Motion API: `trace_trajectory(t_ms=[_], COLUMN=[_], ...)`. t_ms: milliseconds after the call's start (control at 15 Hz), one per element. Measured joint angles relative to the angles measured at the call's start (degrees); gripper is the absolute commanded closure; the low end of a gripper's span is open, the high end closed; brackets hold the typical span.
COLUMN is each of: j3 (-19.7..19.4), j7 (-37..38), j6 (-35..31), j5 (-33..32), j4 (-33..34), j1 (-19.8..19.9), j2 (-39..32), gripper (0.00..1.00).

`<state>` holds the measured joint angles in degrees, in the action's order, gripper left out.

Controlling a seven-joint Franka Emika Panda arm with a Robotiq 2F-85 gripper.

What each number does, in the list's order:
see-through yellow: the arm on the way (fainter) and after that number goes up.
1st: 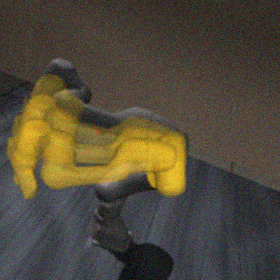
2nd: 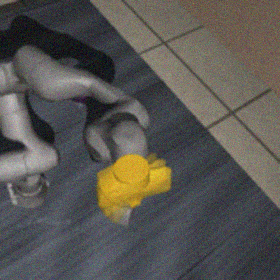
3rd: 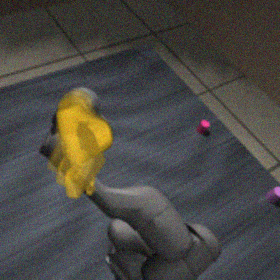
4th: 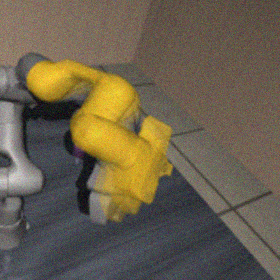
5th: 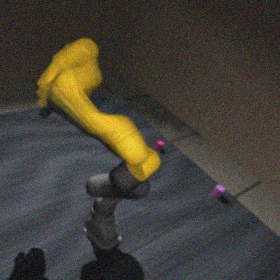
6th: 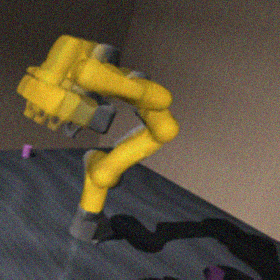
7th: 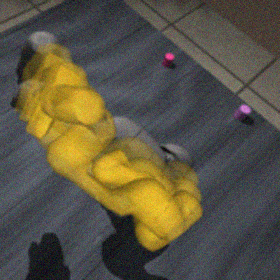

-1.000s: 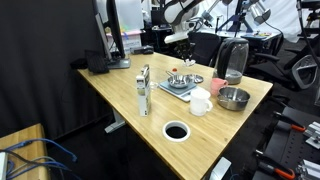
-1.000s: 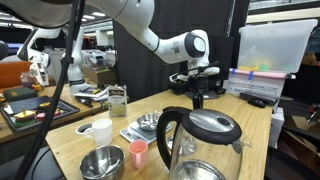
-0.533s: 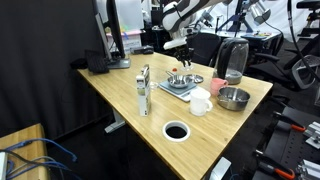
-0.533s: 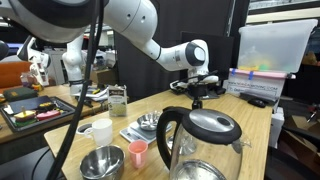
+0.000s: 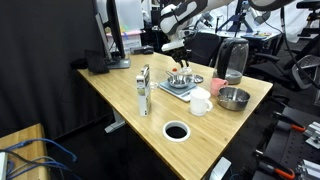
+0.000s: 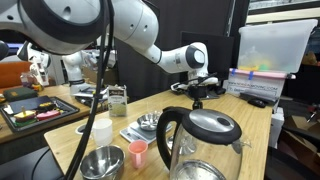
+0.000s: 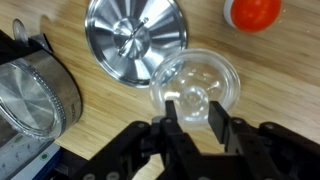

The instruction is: Remove the lid from the glass object and put it on the table

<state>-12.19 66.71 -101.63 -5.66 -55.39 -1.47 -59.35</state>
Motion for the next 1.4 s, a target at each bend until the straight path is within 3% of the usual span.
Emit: trace_trajectory(t_ms=[267,333,867,1200,1400], j3=[0.0,0.0,-0.2,0.7,0.9], j7=[-0.1,-0.1,-4.3,-13.1,-13.1], j6=[1.1,1.2,1.8,6.9,6.9], j5=[0.0,0.0,-0.3,-0.2,-0.3], j4=[1.1,1.2,2.1,-5.4,-6.4], j1=[0.0,0.1,0.3,-0.5,-0.5], j2=[-0.1,-0.1,4.0,14.3,15.3], gripper=[0.02,0.00,0.00,0.00,0.00])
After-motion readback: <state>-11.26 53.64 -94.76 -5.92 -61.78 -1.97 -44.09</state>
